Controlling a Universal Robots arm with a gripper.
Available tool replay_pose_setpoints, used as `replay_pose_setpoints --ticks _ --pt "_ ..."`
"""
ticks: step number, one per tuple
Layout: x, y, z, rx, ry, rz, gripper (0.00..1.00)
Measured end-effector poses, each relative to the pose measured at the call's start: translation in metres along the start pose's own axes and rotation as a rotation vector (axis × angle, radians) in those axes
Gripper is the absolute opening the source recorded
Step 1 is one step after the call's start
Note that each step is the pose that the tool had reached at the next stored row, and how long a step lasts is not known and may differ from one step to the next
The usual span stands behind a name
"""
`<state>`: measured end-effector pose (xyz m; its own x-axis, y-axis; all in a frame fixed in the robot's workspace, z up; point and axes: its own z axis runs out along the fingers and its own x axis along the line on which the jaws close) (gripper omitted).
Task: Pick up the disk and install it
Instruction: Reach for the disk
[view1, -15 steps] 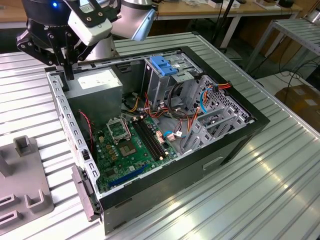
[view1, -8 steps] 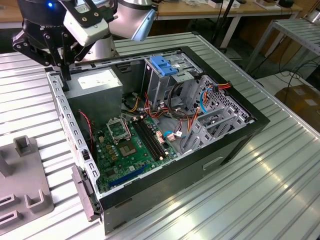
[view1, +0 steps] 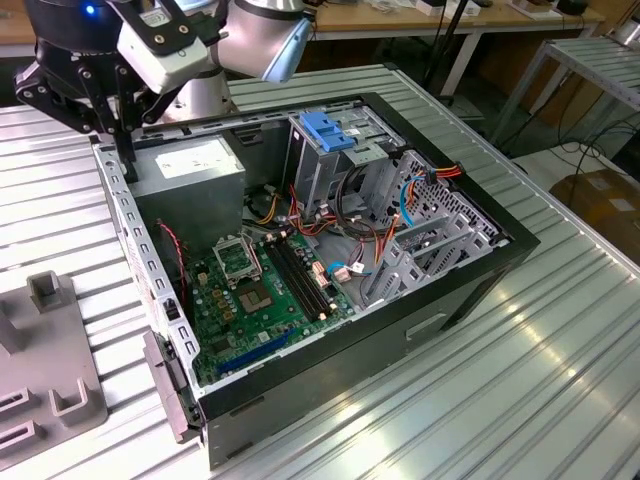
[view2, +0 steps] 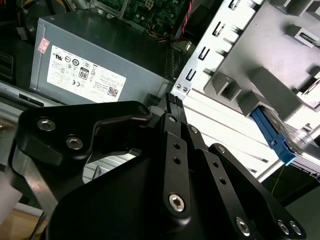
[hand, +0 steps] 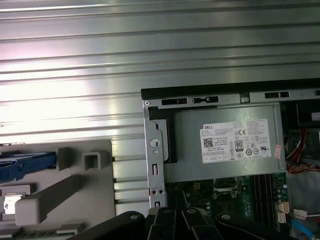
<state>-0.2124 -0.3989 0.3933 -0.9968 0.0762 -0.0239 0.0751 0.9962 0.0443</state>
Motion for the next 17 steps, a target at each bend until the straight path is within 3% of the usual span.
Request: replay_pose_setpoints --ticks 17 --pt "0.0106 -0.0008 -0.0003 0.0000 0.0004 0.000 0.10"
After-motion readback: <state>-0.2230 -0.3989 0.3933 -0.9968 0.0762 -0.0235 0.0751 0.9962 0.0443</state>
